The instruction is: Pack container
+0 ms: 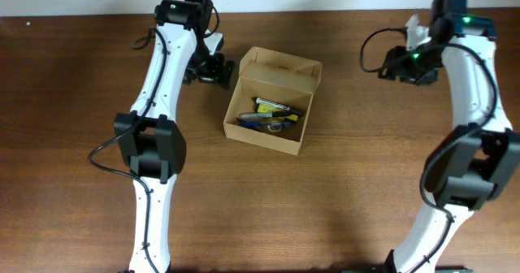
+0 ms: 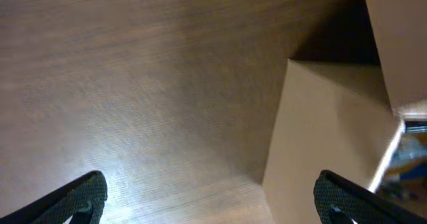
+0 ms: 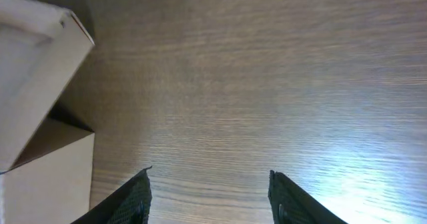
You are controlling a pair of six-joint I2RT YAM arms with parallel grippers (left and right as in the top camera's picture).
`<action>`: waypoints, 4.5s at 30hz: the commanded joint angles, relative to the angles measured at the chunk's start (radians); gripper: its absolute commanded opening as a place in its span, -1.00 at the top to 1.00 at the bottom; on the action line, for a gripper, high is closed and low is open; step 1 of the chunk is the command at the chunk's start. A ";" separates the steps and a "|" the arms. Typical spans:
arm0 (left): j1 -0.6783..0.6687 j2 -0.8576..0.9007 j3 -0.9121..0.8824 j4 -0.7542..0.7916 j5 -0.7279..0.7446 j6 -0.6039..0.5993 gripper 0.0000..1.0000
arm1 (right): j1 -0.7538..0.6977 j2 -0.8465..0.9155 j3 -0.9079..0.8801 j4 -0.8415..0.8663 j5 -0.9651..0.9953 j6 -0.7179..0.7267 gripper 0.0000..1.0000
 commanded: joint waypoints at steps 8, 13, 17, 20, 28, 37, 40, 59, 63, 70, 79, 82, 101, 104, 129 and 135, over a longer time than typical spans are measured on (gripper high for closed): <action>0.047 -0.008 -0.010 0.060 -0.012 -0.011 -1.00 | 0.112 0.112 -0.013 0.016 -0.021 0.014 0.19; 0.051 -0.008 -0.010 0.103 -0.012 -0.010 -1.00 | 0.156 0.156 -0.013 0.037 -0.021 0.019 0.28; 0.051 -0.008 -0.010 0.121 -0.012 -0.010 -1.00 | 0.191 0.175 -0.013 0.067 -0.040 0.022 0.29; 0.051 -0.008 -0.010 0.130 -0.013 -0.010 -0.98 | 0.219 0.178 -0.013 0.109 -0.067 0.022 0.30; 0.052 -0.008 -0.010 0.137 -0.043 -0.010 -0.98 | 0.266 0.178 -0.013 0.239 -0.169 0.026 0.40; 0.068 -0.008 -0.010 0.156 -0.046 -0.010 -0.98 | 0.268 0.178 -0.013 0.279 -0.169 0.059 0.40; 0.076 -0.008 -0.010 0.168 -0.045 -0.011 -0.86 | 0.268 0.178 -0.013 0.295 -0.172 0.059 0.40; 0.132 0.026 -0.021 0.229 0.186 -0.030 0.96 | 0.270 0.178 -0.013 0.330 -0.280 0.018 0.55; 0.139 0.080 -0.021 0.219 0.274 -0.030 0.97 | 0.270 0.178 -0.013 0.319 -0.261 0.018 0.62; 0.142 0.162 -0.021 0.230 0.444 -0.030 0.97 | 0.269 0.181 -0.014 0.289 -0.179 0.017 0.92; 0.139 0.215 -0.021 0.260 0.570 -0.033 0.97 | 0.272 0.239 -0.014 0.275 -0.224 0.021 0.92; 0.135 0.219 -0.021 0.278 0.593 -0.033 0.97 | 0.272 0.255 -0.014 0.287 -0.249 0.021 0.92; 0.102 0.253 -0.021 0.386 0.707 -0.033 0.96 | 0.270 0.290 -0.014 0.391 -0.430 0.021 0.92; 0.102 0.254 -0.021 0.410 0.716 -0.033 0.97 | 0.270 0.290 -0.014 0.407 -0.455 0.021 0.92; 0.103 0.254 0.140 0.505 0.887 -0.033 0.97 | 0.270 0.256 0.027 0.418 -0.529 0.016 0.92; 0.103 0.254 0.214 0.479 0.886 -0.033 0.97 | 0.271 0.219 0.068 0.417 -0.526 0.010 0.92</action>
